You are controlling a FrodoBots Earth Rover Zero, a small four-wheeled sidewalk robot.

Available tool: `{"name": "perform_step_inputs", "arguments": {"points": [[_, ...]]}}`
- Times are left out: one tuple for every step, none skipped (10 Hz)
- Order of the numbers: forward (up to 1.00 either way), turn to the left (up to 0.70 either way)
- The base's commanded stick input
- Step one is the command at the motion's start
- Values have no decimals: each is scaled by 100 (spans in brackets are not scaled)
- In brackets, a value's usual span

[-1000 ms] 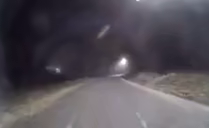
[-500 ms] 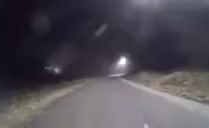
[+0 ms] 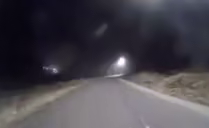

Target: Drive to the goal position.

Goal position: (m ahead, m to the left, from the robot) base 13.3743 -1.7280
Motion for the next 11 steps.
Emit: {"name": "perform_step_inputs", "arguments": {"points": [[100,-4],[100,-4],[100,-4],[100,-4],[100,-4],[100,-3],[100,-1],[100,0],[100,0],[100,0],[100,0]]}}
